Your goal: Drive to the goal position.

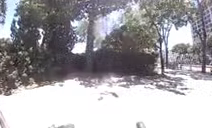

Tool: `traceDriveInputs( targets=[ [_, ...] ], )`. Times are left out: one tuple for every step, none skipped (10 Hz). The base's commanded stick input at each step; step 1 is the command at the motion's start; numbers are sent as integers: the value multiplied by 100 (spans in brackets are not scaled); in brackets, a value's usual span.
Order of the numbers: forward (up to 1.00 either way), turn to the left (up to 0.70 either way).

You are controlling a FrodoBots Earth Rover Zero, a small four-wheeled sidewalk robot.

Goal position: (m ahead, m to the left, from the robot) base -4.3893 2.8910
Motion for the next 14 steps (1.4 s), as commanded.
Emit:
traceDriveInputs(
  targets=[
    [45, 0],
    [45, 0],
    [45, 0],
    [45, 0],
    [45, 0],
    [45, 0],
    [45, 0],
    [45, 0],
    [45, 0],
    [45, 0],
    [45, 0],
    [45, 0],
    [45, 0],
    [45, -3]
  ],
)
